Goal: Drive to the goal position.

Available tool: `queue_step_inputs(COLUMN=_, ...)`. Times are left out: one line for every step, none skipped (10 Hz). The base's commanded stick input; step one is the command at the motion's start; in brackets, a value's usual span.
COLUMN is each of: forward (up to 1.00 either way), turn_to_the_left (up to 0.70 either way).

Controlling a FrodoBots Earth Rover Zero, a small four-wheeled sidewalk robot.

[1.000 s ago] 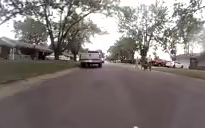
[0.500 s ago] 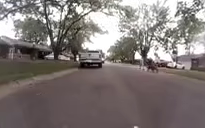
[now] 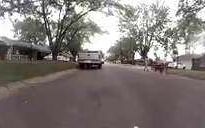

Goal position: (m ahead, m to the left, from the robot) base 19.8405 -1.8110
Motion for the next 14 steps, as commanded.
queue_step_inputs(forward=0.70, turn_to_the_left=-0.05)
queue_step_inputs(forward=0.70, turn_to_the_left=-0.05)
queue_step_inputs(forward=0.70, turn_to_the_left=-0.05)
queue_step_inputs(forward=0.70, turn_to_the_left=-0.05)
queue_step_inputs(forward=0.70, turn_to_the_left=-0.05)
queue_step_inputs(forward=0.70, turn_to_the_left=-0.05)
queue_step_inputs(forward=0.70, turn_to_the_left=-0.05)
queue_step_inputs(forward=0.70, turn_to_the_left=-0.05)
queue_step_inputs(forward=0.70, turn_to_the_left=-0.05)
queue_step_inputs(forward=0.70, turn_to_the_left=-0.05)
queue_step_inputs(forward=0.70, turn_to_the_left=-0.05)
queue_step_inputs(forward=0.70, turn_to_the_left=-0.05)
queue_step_inputs(forward=0.70, turn_to_the_left=-0.05)
queue_step_inputs(forward=0.70, turn_to_the_left=-0.05)
